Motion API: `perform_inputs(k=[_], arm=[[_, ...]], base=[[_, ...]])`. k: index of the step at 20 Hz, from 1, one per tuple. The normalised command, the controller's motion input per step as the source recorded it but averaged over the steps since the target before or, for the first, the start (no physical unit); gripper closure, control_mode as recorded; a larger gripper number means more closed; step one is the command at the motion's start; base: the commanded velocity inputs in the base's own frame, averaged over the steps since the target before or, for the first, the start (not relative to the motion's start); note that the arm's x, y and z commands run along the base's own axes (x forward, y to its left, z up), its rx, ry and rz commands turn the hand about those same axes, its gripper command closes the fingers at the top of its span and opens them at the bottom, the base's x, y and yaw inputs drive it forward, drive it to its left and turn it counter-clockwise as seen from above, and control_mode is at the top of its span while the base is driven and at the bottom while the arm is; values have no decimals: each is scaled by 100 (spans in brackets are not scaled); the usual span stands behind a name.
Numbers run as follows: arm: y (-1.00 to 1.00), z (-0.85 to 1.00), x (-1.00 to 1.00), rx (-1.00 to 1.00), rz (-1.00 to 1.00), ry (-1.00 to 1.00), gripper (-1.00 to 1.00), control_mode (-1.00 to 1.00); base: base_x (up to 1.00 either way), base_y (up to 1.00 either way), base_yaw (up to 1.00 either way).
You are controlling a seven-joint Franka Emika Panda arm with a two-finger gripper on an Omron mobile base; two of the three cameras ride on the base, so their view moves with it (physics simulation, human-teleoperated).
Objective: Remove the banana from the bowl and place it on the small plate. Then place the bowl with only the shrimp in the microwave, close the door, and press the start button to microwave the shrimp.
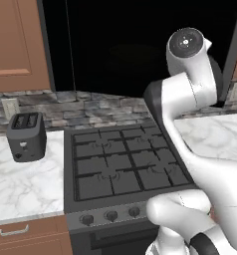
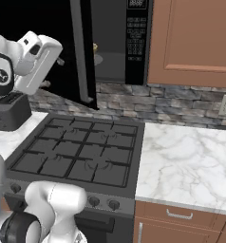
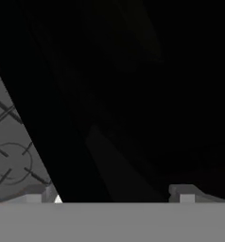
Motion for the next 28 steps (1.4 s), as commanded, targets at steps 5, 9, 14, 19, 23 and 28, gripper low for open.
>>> perform_inputs(k=[5, 9, 14, 19, 23, 28], arm=[[0, -5, 61, 8, 21, -8, -100, -100], [0, 0, 59, 9, 20, -4, -100, -100], [0, 0, 62, 8, 17, 0, -100, -100], [0, 0, 56, 8, 17, 0, -100, -100], [0, 0, 43, 6, 15, 0, -100, -100], [0, -3, 46, 6, 15, 0, -100, -100]], base=[[0, 0, 0], [0, 0, 0], [0, 0, 0], [0, 0, 0], [0, 0, 0], [0, 0, 0]])
